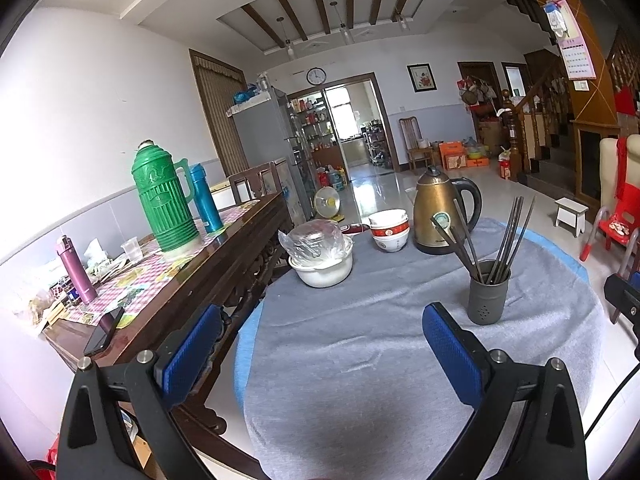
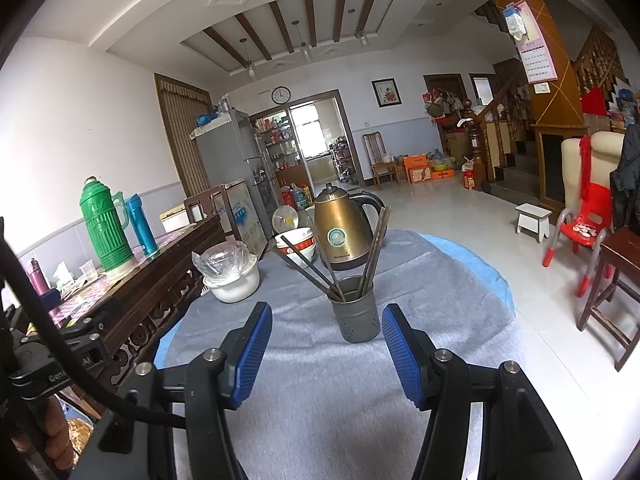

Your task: Organize utensils

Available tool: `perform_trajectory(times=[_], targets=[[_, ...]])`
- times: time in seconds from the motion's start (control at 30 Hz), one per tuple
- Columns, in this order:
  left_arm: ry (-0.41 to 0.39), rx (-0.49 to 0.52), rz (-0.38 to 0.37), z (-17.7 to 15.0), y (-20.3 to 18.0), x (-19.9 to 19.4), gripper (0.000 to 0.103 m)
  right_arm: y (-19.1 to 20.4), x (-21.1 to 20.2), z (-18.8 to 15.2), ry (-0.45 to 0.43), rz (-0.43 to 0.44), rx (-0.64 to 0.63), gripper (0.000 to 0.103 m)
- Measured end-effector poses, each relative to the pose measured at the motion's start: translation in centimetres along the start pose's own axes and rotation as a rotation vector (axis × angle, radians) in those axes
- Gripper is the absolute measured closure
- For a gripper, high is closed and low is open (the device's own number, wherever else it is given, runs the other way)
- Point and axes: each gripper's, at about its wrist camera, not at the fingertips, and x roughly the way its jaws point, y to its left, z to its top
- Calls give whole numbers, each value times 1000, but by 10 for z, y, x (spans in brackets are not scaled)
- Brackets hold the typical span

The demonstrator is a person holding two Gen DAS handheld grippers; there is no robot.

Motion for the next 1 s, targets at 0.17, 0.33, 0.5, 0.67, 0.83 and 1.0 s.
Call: perform_trajectory(times=[0.17,0.33,0.5,0.67,0.83,1.0], targets=[[-1,-6,9,-2,6,-2,2,0,-2,-2,-3,2,-3,41],[-4,-15,20,-3,13,-4,2,4,-8,-8,-10,4,-18,41],[-6,-29,25,-3,19,-6,2,9,-15,-9,-23,0,-39,41],[-14,-35,32,-2,24,-10,2,12,-20,-5,-32,2,-47,41],[-22,-42,36,-1,27,-14,2,16,-24,-4,-43,1,-63,41],[-29,-52,41,-1,33,-18,2,20,-24,-3,-45,4,-71,41]])
